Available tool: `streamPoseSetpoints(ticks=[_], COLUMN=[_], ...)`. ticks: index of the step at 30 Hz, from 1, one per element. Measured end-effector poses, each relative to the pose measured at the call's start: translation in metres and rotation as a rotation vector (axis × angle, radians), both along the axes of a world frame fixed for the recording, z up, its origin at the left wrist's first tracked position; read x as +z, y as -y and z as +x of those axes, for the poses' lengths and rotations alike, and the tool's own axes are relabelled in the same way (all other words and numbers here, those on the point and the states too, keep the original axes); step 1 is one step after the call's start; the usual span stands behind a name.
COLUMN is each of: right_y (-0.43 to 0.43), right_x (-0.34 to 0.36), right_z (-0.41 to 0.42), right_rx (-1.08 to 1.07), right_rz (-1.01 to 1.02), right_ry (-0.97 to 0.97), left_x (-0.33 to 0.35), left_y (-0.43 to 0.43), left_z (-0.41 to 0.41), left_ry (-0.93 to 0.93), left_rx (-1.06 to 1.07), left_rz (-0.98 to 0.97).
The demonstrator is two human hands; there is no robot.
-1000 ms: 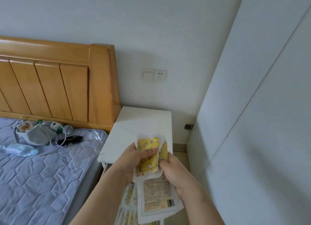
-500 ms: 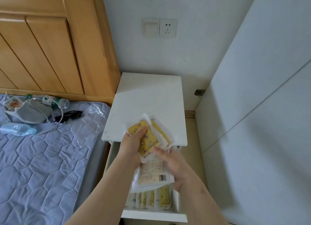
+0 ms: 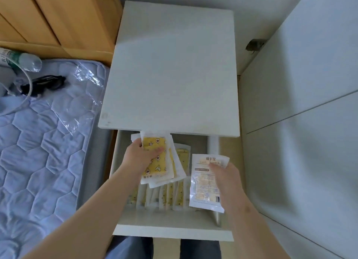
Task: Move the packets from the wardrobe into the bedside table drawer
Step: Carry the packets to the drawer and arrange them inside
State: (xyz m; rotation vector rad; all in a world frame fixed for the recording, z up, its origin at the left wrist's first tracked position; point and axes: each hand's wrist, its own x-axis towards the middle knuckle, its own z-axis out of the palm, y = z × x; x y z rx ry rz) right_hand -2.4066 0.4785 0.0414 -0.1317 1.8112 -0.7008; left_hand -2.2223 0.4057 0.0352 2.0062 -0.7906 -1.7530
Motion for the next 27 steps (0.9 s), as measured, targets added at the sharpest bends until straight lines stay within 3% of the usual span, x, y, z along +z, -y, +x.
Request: streamPoseSetpoints(ticks=[6,11,18,21,27], right_y=[-0.007,-0.012,-0.011,-0.005,-0.006], right_x=[-0.057,-0.081,-0.094,-0.097,-0.102], right_z=[-0.001,0.02,0.028,0.029,0.025], right_rx=[0.022,-0.015,-0.064,-0.049,-0.047], right_rz=[-0.03,-0.052,-0.044,-0.055,-0.008], right_ry=[0.028,0.197,0.18,0.19,0.172], left_x=[-0.056,-0.079,-0.081,-0.086,-0.099], left_y=[-0.024,-0.036,-0.033,-0.03,-0.021], left_z=[-0.033,-0.057,-0.049,-0.045,-0.039], left_ry=[-0.032,-0.111,-0.448,-0.366,-0.032], left_rx=[-0.166,-0.017,0.162,0.1,0.01], left_rz=[0.163,0.239,0.403,0.308,0.127])
